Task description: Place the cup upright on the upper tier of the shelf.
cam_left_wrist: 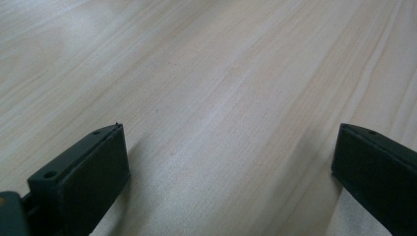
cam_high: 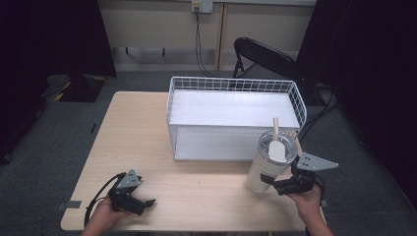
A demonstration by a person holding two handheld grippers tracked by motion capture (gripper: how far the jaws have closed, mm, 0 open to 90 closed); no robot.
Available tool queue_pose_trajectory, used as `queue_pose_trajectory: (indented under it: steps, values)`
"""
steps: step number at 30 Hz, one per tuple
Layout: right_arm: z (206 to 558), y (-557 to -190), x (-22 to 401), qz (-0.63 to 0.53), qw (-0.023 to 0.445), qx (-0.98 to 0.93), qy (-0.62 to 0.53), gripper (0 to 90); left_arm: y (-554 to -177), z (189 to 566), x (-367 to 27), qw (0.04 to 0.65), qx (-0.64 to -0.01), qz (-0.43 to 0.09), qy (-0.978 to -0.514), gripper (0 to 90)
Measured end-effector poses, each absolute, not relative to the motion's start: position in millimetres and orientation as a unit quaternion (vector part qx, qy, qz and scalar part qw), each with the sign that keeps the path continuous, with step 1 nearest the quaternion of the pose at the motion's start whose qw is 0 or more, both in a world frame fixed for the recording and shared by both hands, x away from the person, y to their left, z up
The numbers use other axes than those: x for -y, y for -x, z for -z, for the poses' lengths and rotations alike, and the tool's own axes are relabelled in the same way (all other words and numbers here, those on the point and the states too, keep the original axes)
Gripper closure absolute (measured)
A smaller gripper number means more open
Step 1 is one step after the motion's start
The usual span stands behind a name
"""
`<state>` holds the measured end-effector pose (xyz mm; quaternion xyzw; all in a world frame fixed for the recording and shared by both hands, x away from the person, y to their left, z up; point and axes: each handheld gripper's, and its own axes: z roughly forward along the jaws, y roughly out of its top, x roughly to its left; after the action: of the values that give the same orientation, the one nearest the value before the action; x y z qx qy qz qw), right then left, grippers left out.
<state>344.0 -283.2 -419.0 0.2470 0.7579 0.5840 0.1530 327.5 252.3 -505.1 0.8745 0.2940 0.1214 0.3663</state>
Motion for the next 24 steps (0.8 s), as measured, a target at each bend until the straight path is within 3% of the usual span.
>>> queue_pose_trajectory:
  steps: [24]
  values:
    - [374,-364,270,-0.598,0.137,-0.752,-0.242,10.4,-328,505,-252,0.366,-0.294,-0.121,-0.874,0.1]
